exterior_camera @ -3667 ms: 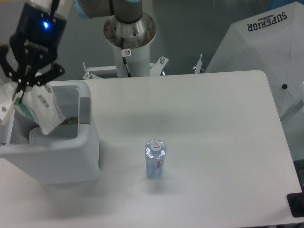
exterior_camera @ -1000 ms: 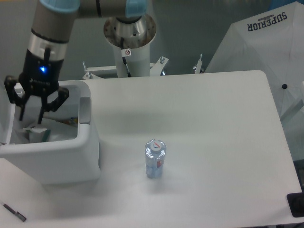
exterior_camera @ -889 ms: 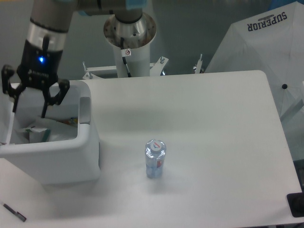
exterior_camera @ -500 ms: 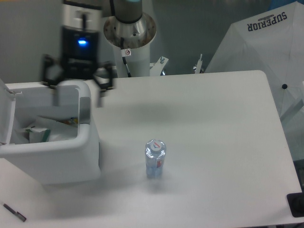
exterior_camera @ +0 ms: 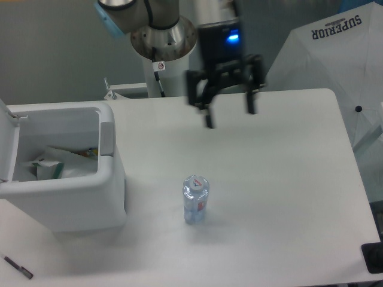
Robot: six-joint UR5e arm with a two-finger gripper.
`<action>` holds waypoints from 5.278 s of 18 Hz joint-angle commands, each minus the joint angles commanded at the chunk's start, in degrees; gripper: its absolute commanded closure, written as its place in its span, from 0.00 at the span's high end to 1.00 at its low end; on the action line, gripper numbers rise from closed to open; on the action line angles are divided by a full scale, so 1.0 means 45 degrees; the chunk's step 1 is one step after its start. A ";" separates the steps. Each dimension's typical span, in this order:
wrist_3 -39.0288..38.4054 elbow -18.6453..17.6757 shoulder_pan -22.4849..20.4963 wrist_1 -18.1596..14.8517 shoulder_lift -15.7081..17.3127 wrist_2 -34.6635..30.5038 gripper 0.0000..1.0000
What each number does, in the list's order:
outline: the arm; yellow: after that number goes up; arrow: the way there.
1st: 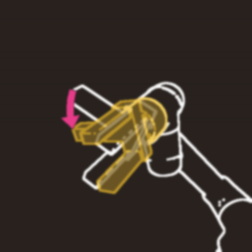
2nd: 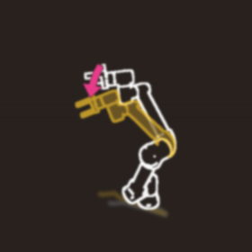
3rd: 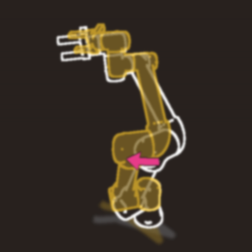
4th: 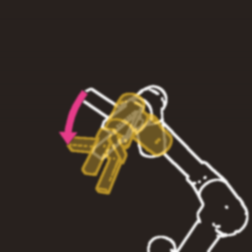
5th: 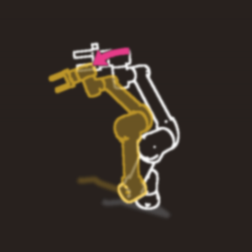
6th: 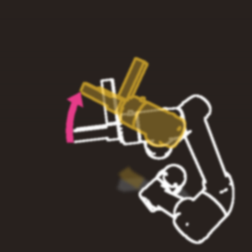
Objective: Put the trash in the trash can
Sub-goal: 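Raise the open gripper and move it above the water bottle, then lower the gripper around the bottle cap and close on it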
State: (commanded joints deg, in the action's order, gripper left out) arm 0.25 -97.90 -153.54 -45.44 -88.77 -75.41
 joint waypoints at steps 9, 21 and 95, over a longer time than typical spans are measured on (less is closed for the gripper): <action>0.1115 -0.0372 -0.0235 0.0742 -0.1210 -0.0020 1.00; 0.2717 -0.1252 0.0917 0.0723 -0.1933 -0.0020 1.00; 0.3753 -0.0803 0.2969 0.0703 -0.3008 -0.0039 0.51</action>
State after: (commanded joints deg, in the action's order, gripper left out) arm 17.14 -101.51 -140.19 -42.28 -102.30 -75.59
